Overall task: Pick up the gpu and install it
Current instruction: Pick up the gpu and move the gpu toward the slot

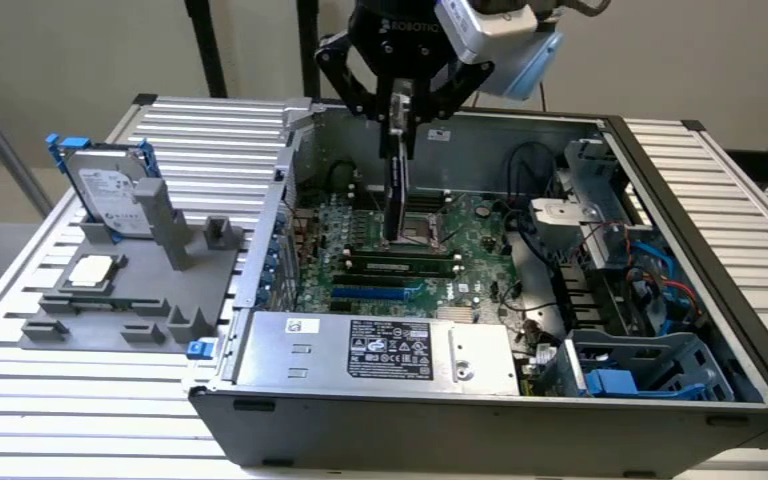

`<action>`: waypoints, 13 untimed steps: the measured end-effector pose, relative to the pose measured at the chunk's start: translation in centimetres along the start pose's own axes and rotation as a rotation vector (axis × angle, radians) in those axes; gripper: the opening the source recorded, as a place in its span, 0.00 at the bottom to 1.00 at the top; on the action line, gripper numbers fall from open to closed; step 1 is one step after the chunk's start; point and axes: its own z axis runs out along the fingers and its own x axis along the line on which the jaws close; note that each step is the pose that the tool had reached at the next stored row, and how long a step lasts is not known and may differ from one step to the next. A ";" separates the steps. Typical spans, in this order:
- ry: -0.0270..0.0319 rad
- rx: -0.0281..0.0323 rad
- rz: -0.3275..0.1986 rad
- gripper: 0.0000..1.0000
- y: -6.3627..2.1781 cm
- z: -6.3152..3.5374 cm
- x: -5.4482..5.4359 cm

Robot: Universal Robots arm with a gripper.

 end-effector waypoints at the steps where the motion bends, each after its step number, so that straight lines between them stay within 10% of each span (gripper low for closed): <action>1: 0.0001 0.0002 0.001 0.00 0.03 0.17 -0.4; 13: 0.0050 0.0011 0.001 0.00 0.13 0.89 -0.8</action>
